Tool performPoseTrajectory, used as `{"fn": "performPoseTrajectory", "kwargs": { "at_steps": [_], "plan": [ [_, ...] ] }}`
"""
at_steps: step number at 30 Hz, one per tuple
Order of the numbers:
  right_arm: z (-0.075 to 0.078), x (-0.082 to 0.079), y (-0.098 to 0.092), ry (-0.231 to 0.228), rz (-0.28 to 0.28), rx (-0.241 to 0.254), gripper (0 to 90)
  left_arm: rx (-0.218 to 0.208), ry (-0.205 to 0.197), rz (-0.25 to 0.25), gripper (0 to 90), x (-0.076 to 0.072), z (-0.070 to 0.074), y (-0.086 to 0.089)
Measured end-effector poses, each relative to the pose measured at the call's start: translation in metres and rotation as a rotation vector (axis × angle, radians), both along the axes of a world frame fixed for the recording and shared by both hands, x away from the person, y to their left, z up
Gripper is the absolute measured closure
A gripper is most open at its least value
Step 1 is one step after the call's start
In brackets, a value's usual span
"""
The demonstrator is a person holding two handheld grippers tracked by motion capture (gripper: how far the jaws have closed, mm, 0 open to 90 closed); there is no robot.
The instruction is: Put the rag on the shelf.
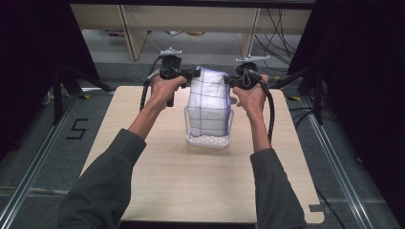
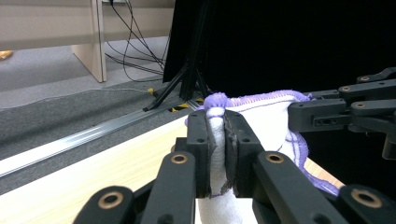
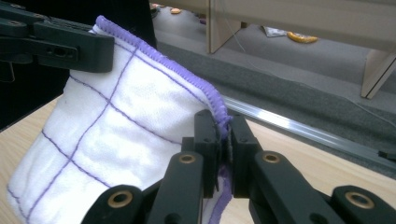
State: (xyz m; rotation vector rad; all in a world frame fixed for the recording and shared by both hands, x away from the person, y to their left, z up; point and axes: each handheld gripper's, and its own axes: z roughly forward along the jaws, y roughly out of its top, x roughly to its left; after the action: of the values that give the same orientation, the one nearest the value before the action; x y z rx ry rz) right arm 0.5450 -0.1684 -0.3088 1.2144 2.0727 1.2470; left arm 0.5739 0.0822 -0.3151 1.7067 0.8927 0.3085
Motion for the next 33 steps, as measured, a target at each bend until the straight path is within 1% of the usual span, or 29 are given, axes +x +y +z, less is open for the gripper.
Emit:
{"fn": "performPoseTrajectory", "kwargs": {
  "at_steps": [1, 2, 4, 5, 7, 8, 9, 10, 12, 13, 14, 15, 16, 17, 18, 19, 20, 21, 22, 23, 24, 25, 26, 27, 29, 30, 31, 32, 33],
  "plan": [
    [-0.002, 0.001, -0.001, 0.006, 0.0, -0.013, 85.2, 0.002, 0.004, 0.003, 80.9, 0.001, -0.003, 0.0],
    [-0.005, 0.002, -0.002, 0.009, 0.002, -0.009, 85.2, -0.001, 0.011, 0.001, 81.0, 0.002, -0.005, -0.001],
    [-0.01, 0.005, -0.001, 0.023, -0.005, -0.013, 85.1, 0.013, 0.022, 0.0, 80.9, 0.004, -0.009, -0.002],
    [-0.012, 0.006, -0.002, 0.019, 0.01, -0.032, 85.1, 0.011, 0.028, -0.002, 80.7, 0.005, -0.012, -0.002],
    [-0.015, 0.007, 0.001, 0.04, -0.003, -0.024, 84.9, 0.023, 0.036, -0.005, 80.5, 0.006, -0.016, -0.002],
    [-0.017, 0.007, 0.0, 0.043, 0.003, -0.037, 84.8, 0.035, 0.043, -0.008, 80.4, 0.006, -0.017, -0.002],
    [-0.02, 0.008, 0.001, 0.058, 0.0, -0.035, 84.7, 0.045, 0.049, -0.014, 80.2, 0.007, -0.019, -0.002],
    [-0.023, 0.008, 0.001, 0.072, -0.006, -0.037, 84.6, 0.045, 0.056, -0.014, 79.9, 0.007, -0.021, -0.002],
    [-0.029, 0.01, 0.0, 0.088, -0.01, -0.049, 84.2, 0.055, 0.073, -0.021, 79.7, 0.008, -0.024, -0.001],
    [-0.033, 0.011, 0.0, 0.107, -0.012, -0.046, 83.7, 0.061, 0.08, -0.026, 79.4, 0.008, -0.025, -0.001],
    [-0.034, 0.011, 0.0, 0.129, -0.015, -0.052, 83.3, 0.075, 0.081, -0.034, 79.2, 0.008, -0.026, -0.001],
    [-0.036, 0.011, 0.0, 0.139, -0.009, -0.054, 83.0, 0.083, 0.086, -0.031, 78.8, 0.008, -0.027, 0.0],
    [-0.039, 0.012, 0.0, 0.137, -0.009, -0.044, 82.5, 0.079, 0.093, -0.042, 77.9, 0.008, -0.028, 0.001],
    [-0.04, 0.012, -0.001, 0.146, -0.011, -0.046, 81.6, 0.077, 0.093, -0.044, 77.9, 0.008, -0.028, 0.002],
    [-0.043, 0.013, -0.002, 0.146, -0.003, -0.053, 78.9, 0.085, 0.091, -0.042, 77.6, 0.008, -0.028, 0.003],
    [-0.046, 0.014, -0.001, 0.17, -0.012, -0.046, 74.6, 0.086, 0.093, -0.041, 77.3, 0.007, -0.028, 0.004],
    [-0.047, 0.015, -0.002, 0.174, -0.02, -0.057, 70.8, 0.091, 0.092, -0.038, 77.1, 0.007, -0.027, 0.005],
    [-0.048, 0.015, -0.002, 0.198, -0.046, -0.051, 69.2, 0.09, 0.088, -0.04, 76.7, 0.006, -0.027, 0.006],
    [-0.049, 0.017, -0.006, 0.179, -0.036, -0.067, 66.9, 0.089, 0.084, -0.038, 76.6, 0.004, -0.026, 0.007],
    [-0.051, 0.017, -0.006, 0.195, -0.052, -0.061, 64.8, 0.09, 0.085, -0.048, 76.3, 0.004, -0.025, 0.008],
    [-0.051, 0.018, -0.009, 0.191, -0.044, -0.061, 63.9, 0.1, 0.084, -0.038, 75.9, 0.002, -0.024, 0.009],
    [-0.05, 0.018, -0.01, 0.189, -0.051, -0.053, 63.8, 0.099, 0.082, -0.041, 75.5, 0.002, -0.023, 0.01],
    [-0.049, 0.016, -0.01, 0.201, -0.061, -0.046, 63.4, 0.094, 0.078, -0.046, 75.4, 0.001, -0.022, 0.012],
    [-0.049, 0.017, -0.012, 0.198, -0.053, -0.042, 63.0, 0.085, 0.076, -0.044, 75.1, 0.0, -0.021, 0.013],
    [-0.047, 0.015, -0.013, 0.196, -0.057, -0.044, 62.5, 0.076, 0.079, -0.051, 74.4, -0.003, -0.019, 0.016],
    [-0.046, 0.013, -0.013, 0.202, -0.066, -0.031, 62.5, 0.082, 0.078, -0.049, 73.6, -0.004, -0.018, 0.017],
    [-0.044, 0.014, -0.017, 0.185, -0.05, -0.047, 62.4, 0.084, 0.074, -0.053, 72.9, -0.006, -0.017, 0.019],
    [-0.044, 0.013, -0.018, 0.163, -0.049, -0.04, 62.1, 0.075, 0.071, -0.054, 72.2, -0.007, -0.017, 0.02],
    [-0.041, 0.009, -0.018, 0.194, -0.069, -0.025, 62.0, 0.064, 0.078, -0.055, 71.7, -0.009, -0.016, 0.022]
  ]
}}
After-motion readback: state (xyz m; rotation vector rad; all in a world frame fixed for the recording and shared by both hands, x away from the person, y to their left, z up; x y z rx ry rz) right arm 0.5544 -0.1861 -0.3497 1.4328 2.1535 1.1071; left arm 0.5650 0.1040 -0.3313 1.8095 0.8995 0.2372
